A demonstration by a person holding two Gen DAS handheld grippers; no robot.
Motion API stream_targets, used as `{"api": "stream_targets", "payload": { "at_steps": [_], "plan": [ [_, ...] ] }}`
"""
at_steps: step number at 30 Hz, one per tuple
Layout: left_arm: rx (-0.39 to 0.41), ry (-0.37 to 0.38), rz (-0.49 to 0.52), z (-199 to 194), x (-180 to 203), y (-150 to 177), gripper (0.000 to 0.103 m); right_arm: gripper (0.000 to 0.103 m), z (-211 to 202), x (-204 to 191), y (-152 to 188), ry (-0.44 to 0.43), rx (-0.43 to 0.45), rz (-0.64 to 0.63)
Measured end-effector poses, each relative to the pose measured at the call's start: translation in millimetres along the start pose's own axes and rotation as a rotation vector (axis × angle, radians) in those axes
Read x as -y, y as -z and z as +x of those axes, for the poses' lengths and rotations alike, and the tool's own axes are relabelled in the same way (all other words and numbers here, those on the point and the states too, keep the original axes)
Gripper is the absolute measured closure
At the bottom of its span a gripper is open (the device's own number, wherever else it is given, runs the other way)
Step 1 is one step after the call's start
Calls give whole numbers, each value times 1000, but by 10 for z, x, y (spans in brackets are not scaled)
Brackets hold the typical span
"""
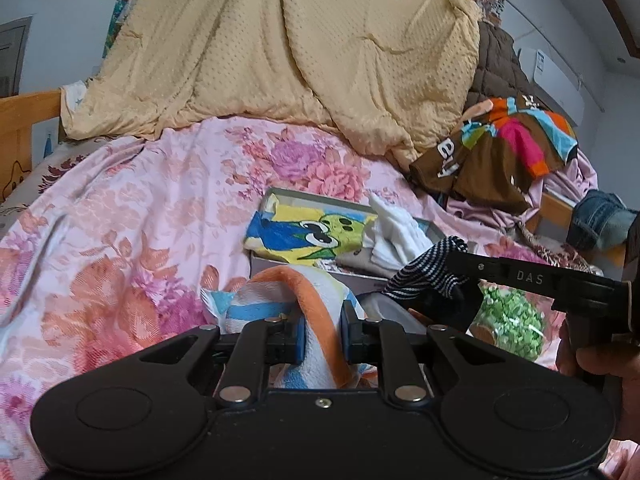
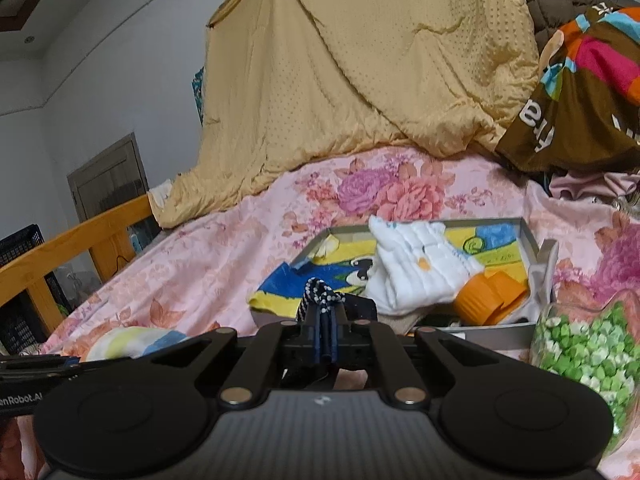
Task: Organize soft objects
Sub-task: 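Carry the towel in the left gripper and hat in the right gripper over the tray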
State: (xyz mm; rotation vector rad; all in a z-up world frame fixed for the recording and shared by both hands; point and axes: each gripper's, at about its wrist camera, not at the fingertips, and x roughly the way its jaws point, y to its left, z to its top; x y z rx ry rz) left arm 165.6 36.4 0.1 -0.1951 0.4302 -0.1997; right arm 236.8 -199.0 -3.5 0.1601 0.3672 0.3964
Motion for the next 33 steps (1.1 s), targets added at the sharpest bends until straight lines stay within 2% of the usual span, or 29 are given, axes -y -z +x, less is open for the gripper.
{"api": "stream_targets", "payload": {
  "at_steps": [11,21,25,29,33],
  "plan": [
    [8,23,-7,-179,35,16,86,98,-31,84,-122,-69,-4,27],
    [73,34,-65,-234,82,-279,86,98,-31,275,-282,-126,48,54],
    [90,25,-54,-64,133,-497,86,98,52,381,-349,-143,40,69],
    [97,12,-6,188,219,-687,86,98,194,418,-434,-162,38,19],
    [103,12,4,494,311,-882,86,98,347,525,-538,-180,61,28]
  ]
}}
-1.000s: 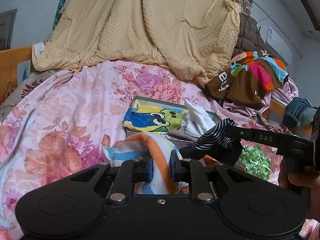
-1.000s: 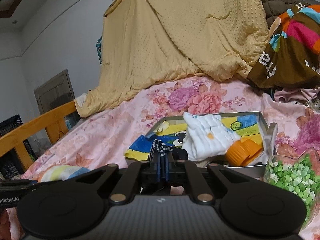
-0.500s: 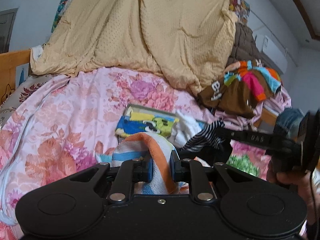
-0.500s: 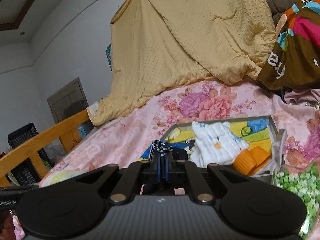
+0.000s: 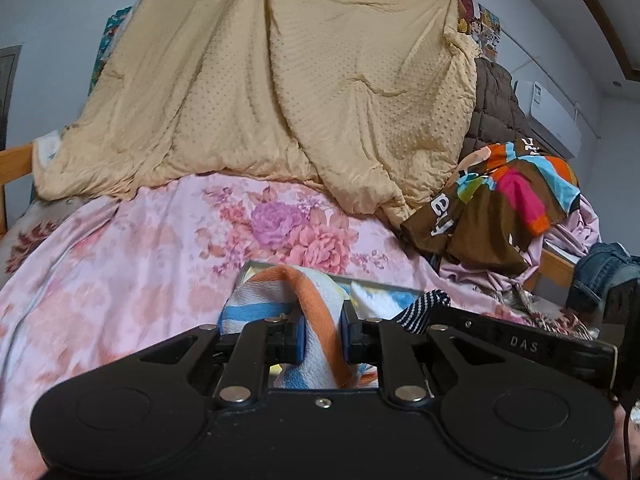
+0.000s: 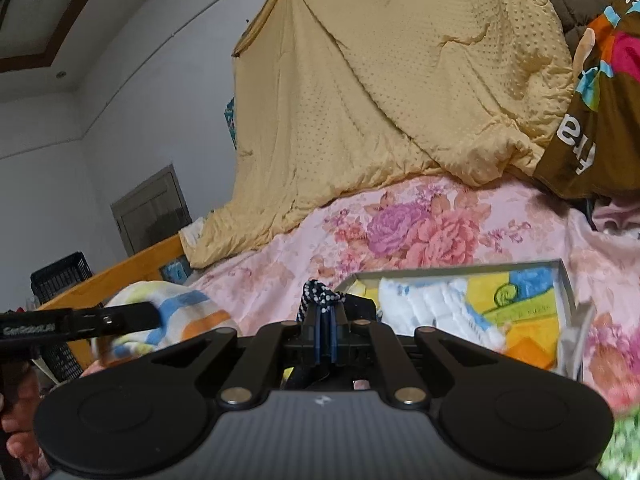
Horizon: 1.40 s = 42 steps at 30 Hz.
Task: Organize soft objects
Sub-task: 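Carry the towel in the left gripper and hat in the right gripper over the tray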
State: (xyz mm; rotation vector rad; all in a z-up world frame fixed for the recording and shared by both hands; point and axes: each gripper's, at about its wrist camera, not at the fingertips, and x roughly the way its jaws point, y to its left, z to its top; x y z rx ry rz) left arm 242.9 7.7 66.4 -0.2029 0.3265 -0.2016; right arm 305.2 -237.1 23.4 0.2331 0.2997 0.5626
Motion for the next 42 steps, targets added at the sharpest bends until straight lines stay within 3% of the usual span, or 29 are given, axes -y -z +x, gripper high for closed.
{"api": "stream_targets", "payload": {
  "at_steps": [10,21,32,42],
  "plan": [
    [26,-6,-11,897,201,-299,85,98,163,560,-269,63,79,95],
    [-47,-72,-35,1618,246,-258,85,98,508,807,-395,111,41,142],
    [-155,-134,-16,1943,157,82,84,97,816,960,-172,151,-117,222],
    [-258,-183,-29,2086,22,338,83,89,1009,866,-7,158,-225,206]
  ]
}}
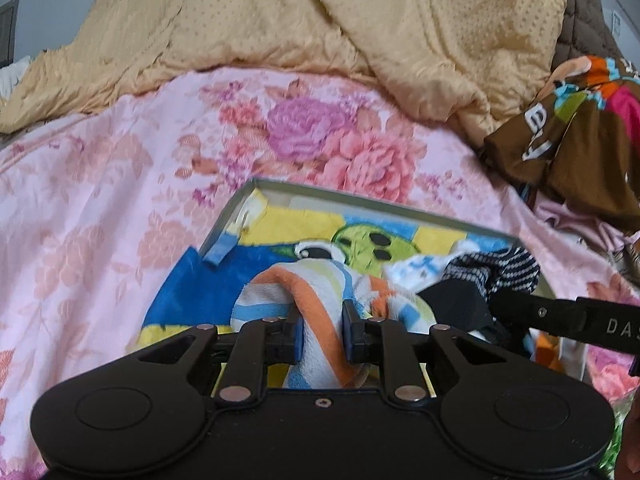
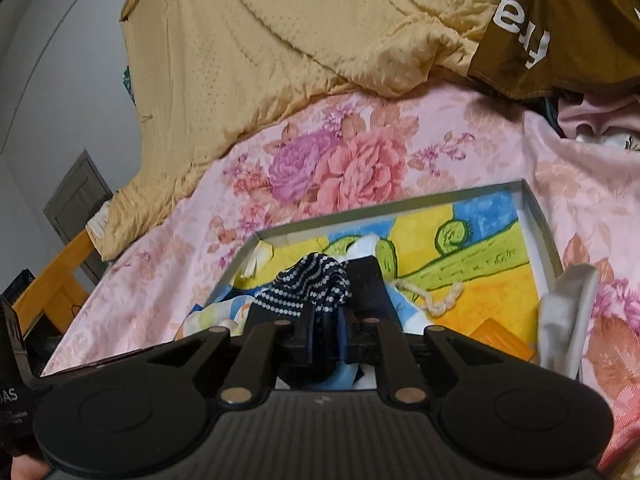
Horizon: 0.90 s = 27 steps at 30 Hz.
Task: Organize soft objects
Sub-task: 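Carry the towel in the left gripper and hat in the right gripper over the tray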
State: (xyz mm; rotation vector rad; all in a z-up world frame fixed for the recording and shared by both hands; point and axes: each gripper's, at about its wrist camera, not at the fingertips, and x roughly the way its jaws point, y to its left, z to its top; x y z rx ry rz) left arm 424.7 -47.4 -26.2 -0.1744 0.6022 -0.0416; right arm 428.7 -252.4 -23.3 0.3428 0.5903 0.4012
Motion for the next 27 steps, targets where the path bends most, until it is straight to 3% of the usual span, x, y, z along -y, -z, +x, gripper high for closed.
{"api": "stream_targets", "payload": {
  "at_steps": [8,19,23,27],
  "plan": [
    [-26,-9,-18,2,-4,59,80,85,-6,-14,31,13,7,2],
    [-27,-60,-52,-224,-69,-9,48,52,-133,-51,24,50,38,-14],
    [-6,-68,-45,-385,-63,-35,30,40,-273,-72,13,67,57,-16],
    [33,-61,-30,-620,-21,-79,23,28,-504,-94,-20,82,99,-17]
  ]
}}
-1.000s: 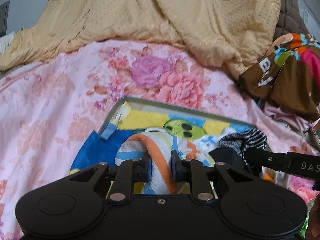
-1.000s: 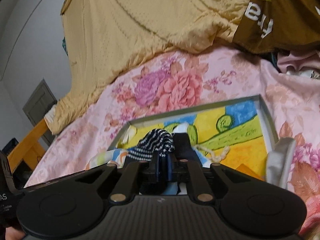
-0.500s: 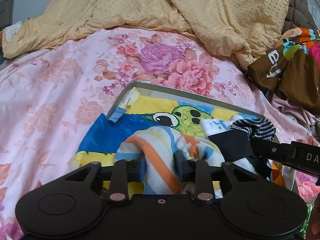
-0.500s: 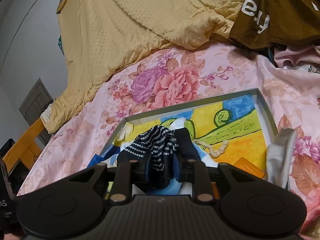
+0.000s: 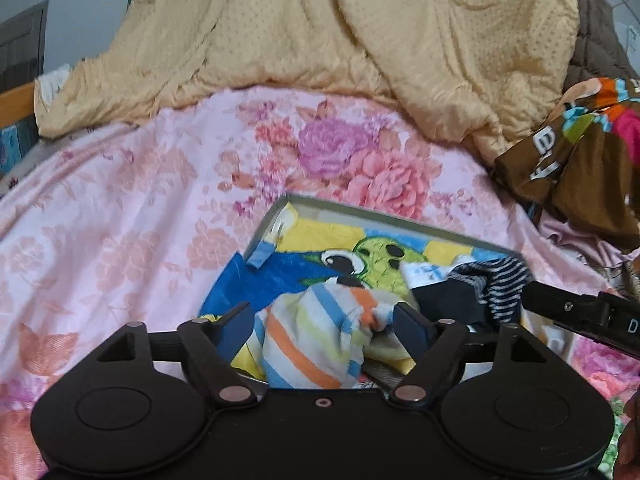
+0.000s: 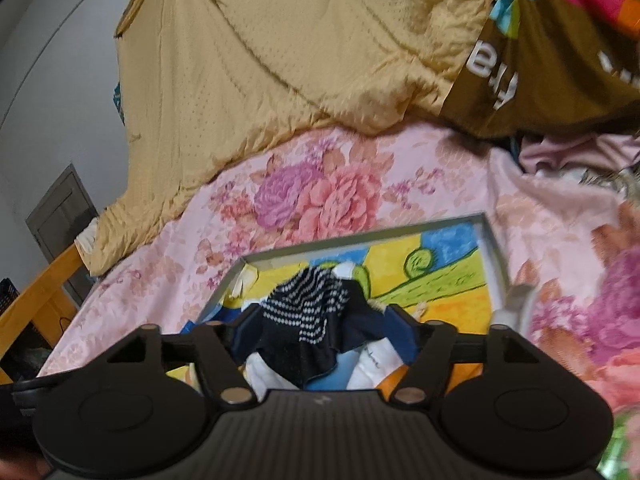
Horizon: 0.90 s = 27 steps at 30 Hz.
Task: Organize soft objects
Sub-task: 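Lower the towel and hat into the tray and open both grippers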
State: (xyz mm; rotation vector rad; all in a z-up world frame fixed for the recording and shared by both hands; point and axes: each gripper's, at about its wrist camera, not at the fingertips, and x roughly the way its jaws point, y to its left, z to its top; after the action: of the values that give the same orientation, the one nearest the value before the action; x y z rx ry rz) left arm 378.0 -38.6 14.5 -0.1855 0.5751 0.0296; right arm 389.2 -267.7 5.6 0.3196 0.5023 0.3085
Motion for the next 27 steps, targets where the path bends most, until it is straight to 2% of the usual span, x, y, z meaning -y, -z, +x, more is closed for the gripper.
{"api": "stream_targets", "payload": {
  "at_steps": [7,11,14,16,27],
  "plan": [
    [56,24,-4,-467,23,-34,17,17,-498,-25,-44,10,62,3],
    [88,42,-17,-779,20,15,14,12,-756,-163,-23,17,92,-52],
    [107,44,-14,-1000,23,76,4,7,-959,-276,30,14,112,-87],
    [122,47,-16,-1133,10,124,3,1,-1090,-349,84,19,125,-107],
    [153,53,7,-1740,-76,428,1,0,-1706,-651,422,43,191,-189]
  ]
}}
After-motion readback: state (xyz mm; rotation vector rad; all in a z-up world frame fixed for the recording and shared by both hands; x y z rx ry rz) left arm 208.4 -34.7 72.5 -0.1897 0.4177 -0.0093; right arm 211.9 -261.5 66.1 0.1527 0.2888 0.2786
